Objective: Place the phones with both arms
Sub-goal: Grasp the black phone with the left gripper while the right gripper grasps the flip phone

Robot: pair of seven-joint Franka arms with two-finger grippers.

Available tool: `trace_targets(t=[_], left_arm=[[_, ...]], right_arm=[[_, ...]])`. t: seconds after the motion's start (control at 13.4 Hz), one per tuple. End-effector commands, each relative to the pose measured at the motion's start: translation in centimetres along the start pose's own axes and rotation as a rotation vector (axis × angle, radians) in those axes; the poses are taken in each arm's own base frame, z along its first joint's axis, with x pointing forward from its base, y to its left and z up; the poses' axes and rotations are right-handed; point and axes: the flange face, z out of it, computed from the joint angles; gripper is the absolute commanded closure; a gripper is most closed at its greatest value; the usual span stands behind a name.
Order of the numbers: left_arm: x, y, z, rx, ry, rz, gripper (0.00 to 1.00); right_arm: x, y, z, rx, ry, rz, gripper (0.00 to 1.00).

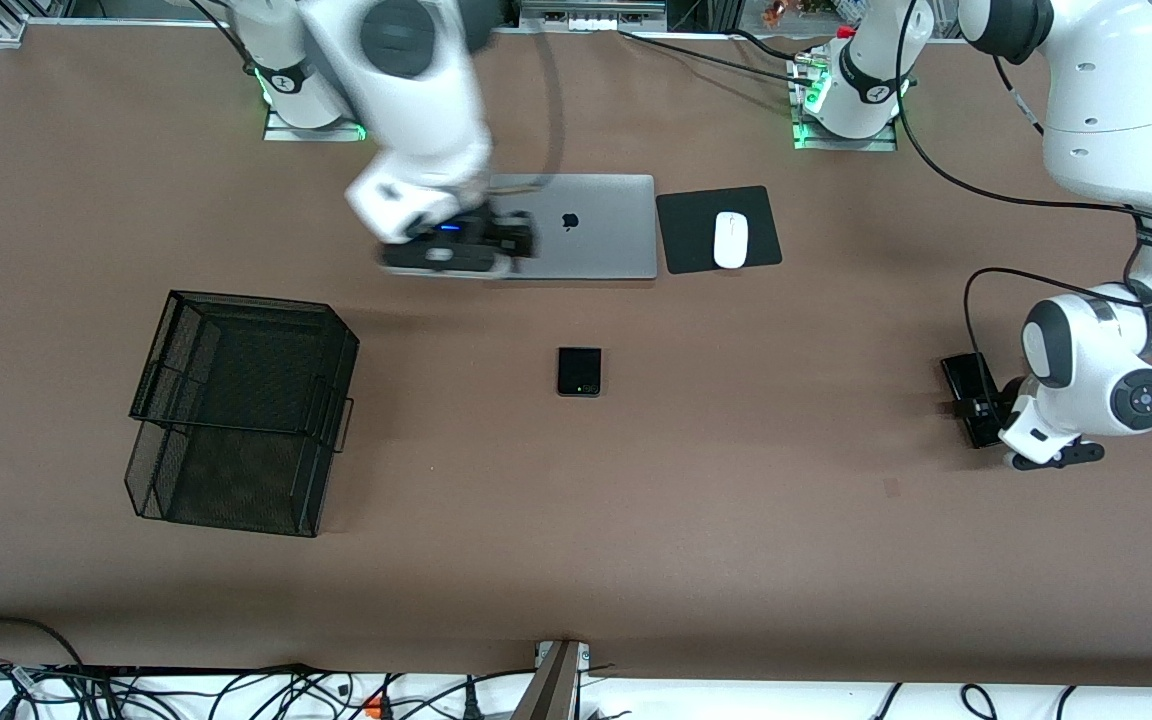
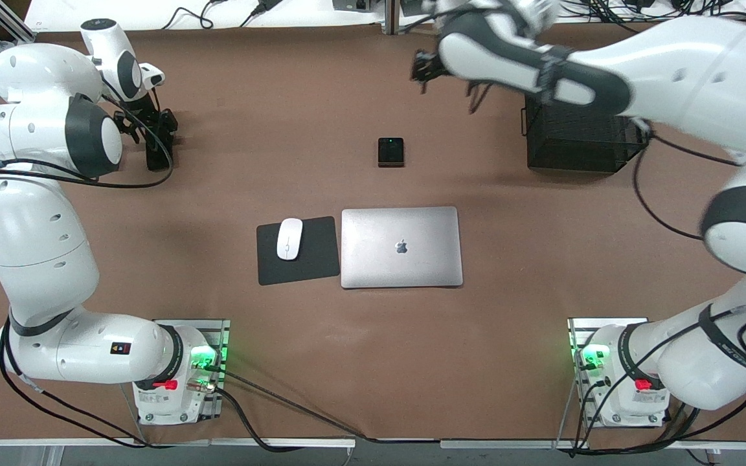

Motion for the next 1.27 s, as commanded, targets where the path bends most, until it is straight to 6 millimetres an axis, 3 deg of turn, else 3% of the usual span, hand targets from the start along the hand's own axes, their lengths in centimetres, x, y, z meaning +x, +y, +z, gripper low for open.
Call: trace_targets(t=[0.0,0.15,0.22,0.3,0.37,0.45,0.6,0.75,1.04,1.19], left_arm=[[-1.4,-0.6,-0.5,-0.073,0.013,0.04,0.0],[-1.5,-1.2,0.0,-0.079,0.008,0.056,0.0],[-1.4,-1.2,-0.1,-0.079,0.006,0.058,0.1],[-1.4,-1.2,-0.2,-0.08,0.002,0.055,0.44],[-1.4,-1.0,-0.3,-0.083,-0.008,0.058,0.65],[-1.5,-1.0,-0.5,-0.088,-0.025,0.052,0.71],[-1.6,-0.5,-1.3,-0.119,-0.053,0.039,0.75],[-0.9,0.3,-4.7,-0.167,-0.103,0.044,0.75],[0.5,3.2,-12.2,-0.177,-0.129,0.112,0.76],[0.2,6.1,-13.4,-0.175,-0.151,0.16,0.77]], right_arm=[[0.6,-5.3,6.5,-0.042,0.005,0.079,0.0],[0.1,-7.3,12.2,-0.021,0.014,0.133,0.0],[-0.1,-8.0,14.8,-0.015,0.034,0.138,0.0],[0.1,-8.2,17.3,-0.016,0.058,0.124,0.0],[0.2,-8.4,19.7,-0.011,0.065,0.115,0.0],[0.6,-8.3,21.7,0.011,0.074,0.112,0.0],[0.6,-8.4,25.2,0.019,0.096,0.086,0.0],[0.5,-8.3,28.0,0.034,0.109,0.07,0.0],[0.9,-7.9,29.8,0.039,0.118,0.052,0.04],[1.6,-7.5,29.2,0.03,0.127,0.006,0.73]])
